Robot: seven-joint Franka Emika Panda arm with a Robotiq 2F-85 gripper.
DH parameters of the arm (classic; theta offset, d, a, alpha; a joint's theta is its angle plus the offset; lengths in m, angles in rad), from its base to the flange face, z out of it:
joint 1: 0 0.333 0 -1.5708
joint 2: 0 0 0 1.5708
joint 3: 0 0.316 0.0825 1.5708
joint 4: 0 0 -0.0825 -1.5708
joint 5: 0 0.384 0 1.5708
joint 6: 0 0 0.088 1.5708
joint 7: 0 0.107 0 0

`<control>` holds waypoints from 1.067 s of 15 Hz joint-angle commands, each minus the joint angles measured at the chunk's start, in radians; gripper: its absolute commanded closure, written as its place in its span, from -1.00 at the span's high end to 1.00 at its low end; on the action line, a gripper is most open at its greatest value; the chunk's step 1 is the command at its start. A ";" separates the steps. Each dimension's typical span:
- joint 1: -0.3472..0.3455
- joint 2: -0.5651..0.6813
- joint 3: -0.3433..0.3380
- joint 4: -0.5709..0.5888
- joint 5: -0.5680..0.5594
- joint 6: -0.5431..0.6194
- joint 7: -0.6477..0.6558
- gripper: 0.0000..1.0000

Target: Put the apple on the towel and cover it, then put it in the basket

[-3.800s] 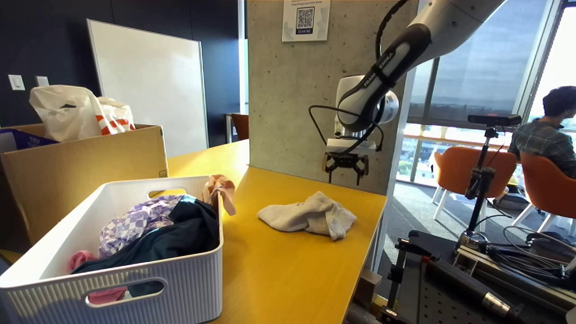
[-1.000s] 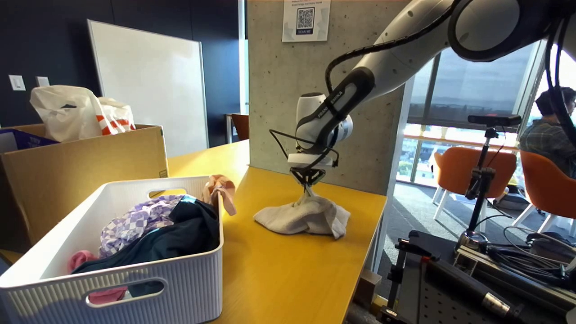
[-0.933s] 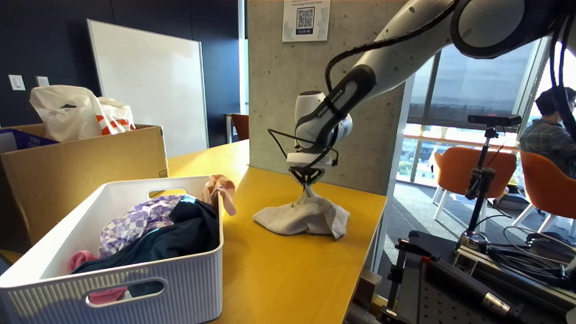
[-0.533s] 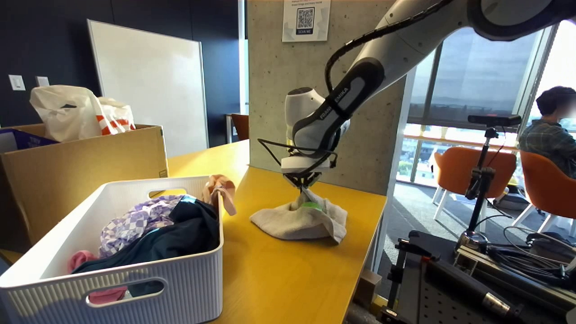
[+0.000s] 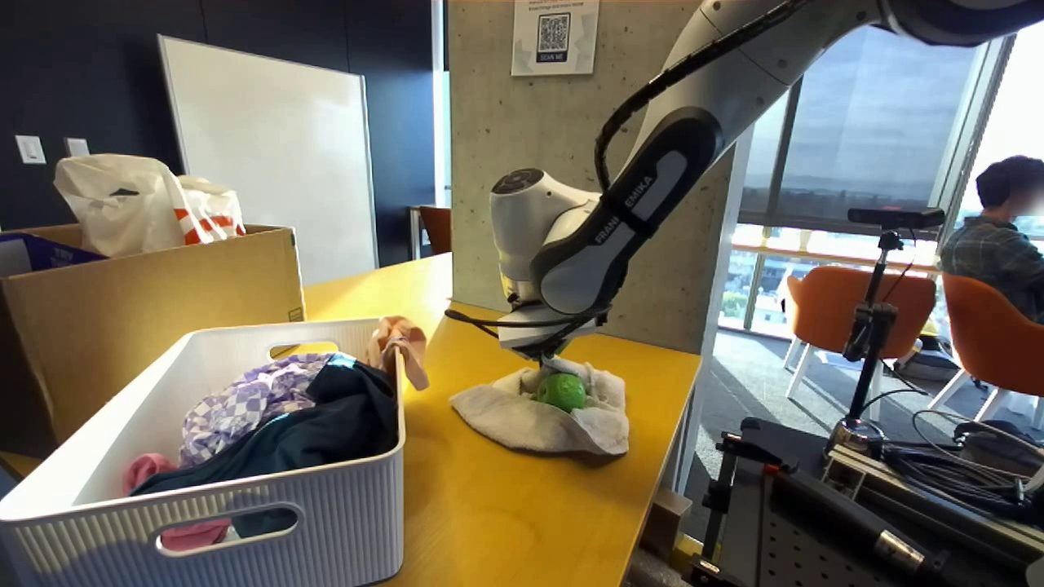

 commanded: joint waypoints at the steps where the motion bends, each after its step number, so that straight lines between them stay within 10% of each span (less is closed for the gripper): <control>1: 0.071 -0.068 -0.037 -0.100 -0.119 0.025 0.146 -0.98; 16: 0.005 -0.325 0.064 -0.247 -0.443 -0.015 0.326 -0.98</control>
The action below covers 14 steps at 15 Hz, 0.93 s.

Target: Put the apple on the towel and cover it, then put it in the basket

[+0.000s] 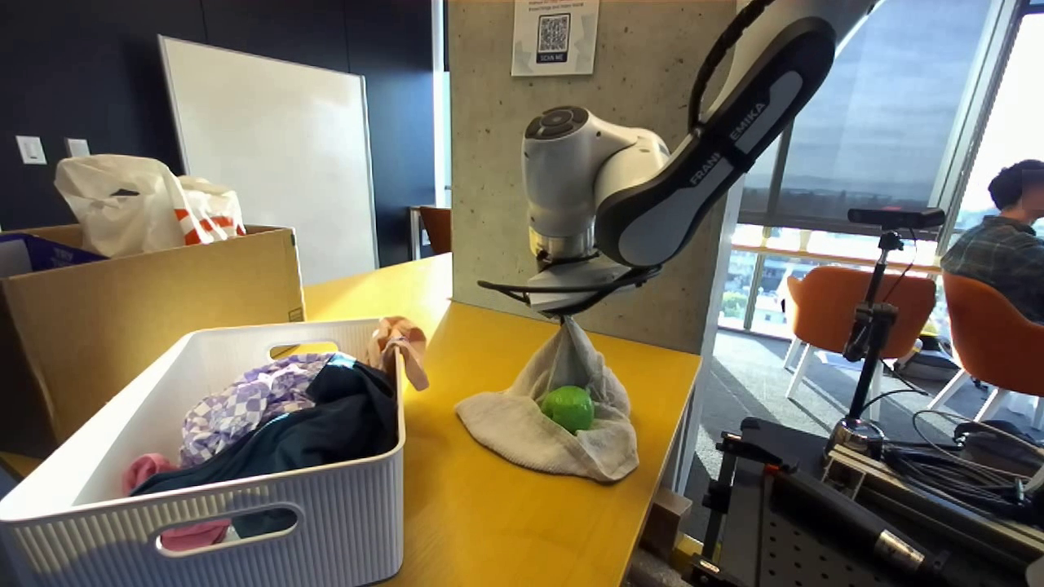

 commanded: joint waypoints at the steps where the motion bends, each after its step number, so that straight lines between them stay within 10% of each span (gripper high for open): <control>1: -0.031 -0.030 0.084 -0.011 -0.090 -0.019 0.105 -0.98; 14: -0.055 0.108 0.279 0.078 -0.152 -0.170 0.135 -0.85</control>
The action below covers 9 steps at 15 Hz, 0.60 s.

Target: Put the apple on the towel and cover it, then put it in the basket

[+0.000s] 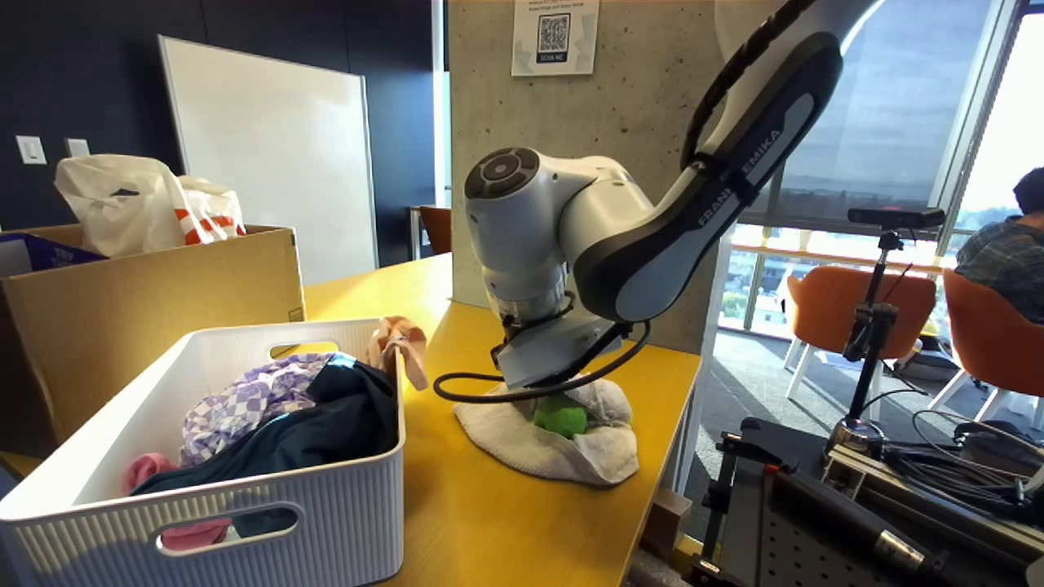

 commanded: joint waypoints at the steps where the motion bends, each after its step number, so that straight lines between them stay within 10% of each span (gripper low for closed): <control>1: -0.028 0.049 0.040 0.051 -0.024 -0.024 0.040 -0.40; 9: -0.053 0.007 0.062 0.029 -0.006 -0.002 0.005 0.57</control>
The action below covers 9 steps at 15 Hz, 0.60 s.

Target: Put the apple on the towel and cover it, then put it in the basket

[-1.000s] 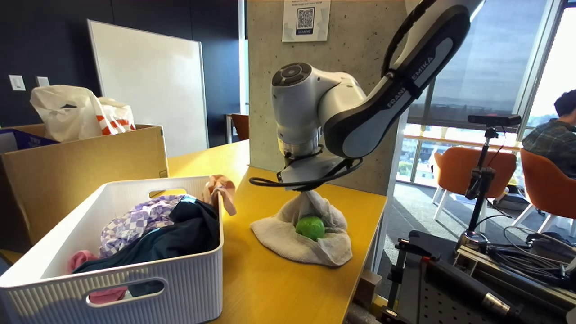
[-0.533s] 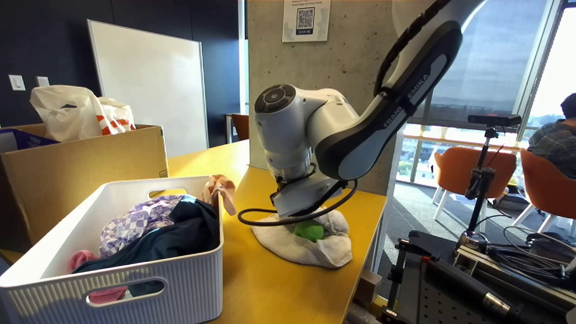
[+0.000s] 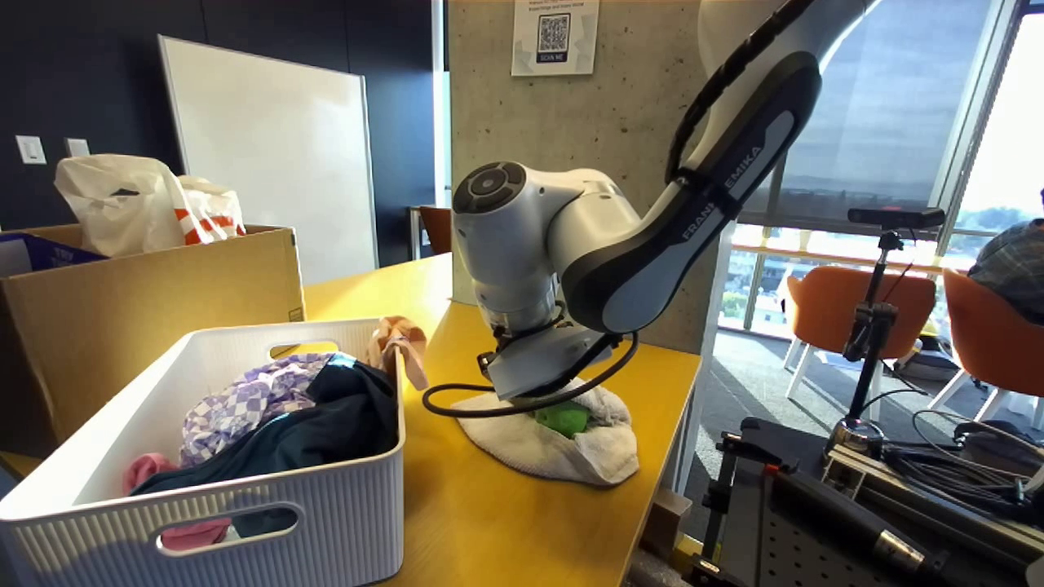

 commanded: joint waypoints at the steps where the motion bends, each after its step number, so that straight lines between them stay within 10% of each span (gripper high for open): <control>1: -0.035 -0.051 0.035 -0.020 -0.004 0.005 0.003 0.69; 9: -0.212 -0.250 0.092 -0.183 0.189 0.096 -0.402 1.00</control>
